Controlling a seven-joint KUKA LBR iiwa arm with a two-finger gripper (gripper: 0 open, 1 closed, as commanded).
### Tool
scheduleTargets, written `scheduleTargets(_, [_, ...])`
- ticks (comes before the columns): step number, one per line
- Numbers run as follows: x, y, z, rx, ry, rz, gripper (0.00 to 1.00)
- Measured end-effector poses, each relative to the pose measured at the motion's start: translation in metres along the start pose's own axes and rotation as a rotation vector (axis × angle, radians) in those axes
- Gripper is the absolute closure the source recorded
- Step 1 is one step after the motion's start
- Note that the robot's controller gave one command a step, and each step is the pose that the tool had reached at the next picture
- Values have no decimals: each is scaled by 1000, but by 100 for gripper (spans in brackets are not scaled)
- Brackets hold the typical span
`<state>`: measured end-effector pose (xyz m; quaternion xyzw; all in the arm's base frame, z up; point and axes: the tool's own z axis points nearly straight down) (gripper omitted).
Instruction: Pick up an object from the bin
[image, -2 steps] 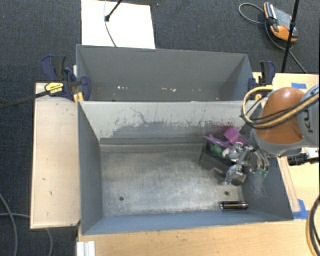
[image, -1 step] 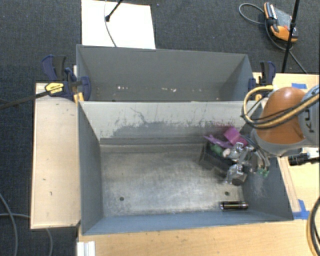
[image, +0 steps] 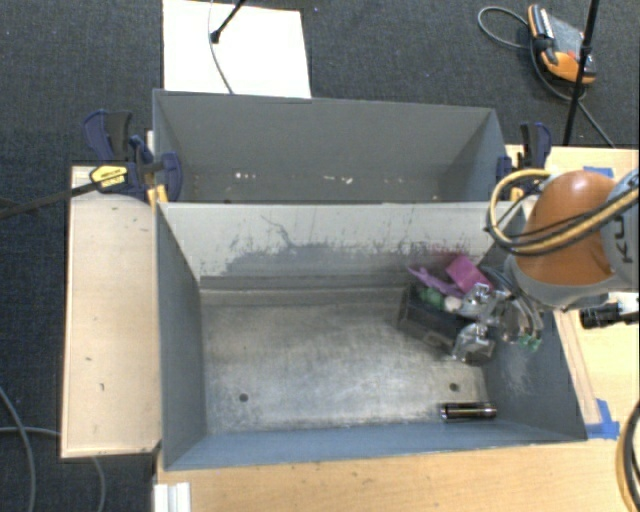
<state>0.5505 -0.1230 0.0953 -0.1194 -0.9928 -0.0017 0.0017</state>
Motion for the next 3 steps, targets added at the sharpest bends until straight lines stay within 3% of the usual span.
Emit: scheduleTargets(3, [2,0,-37,3,3,-1,100])
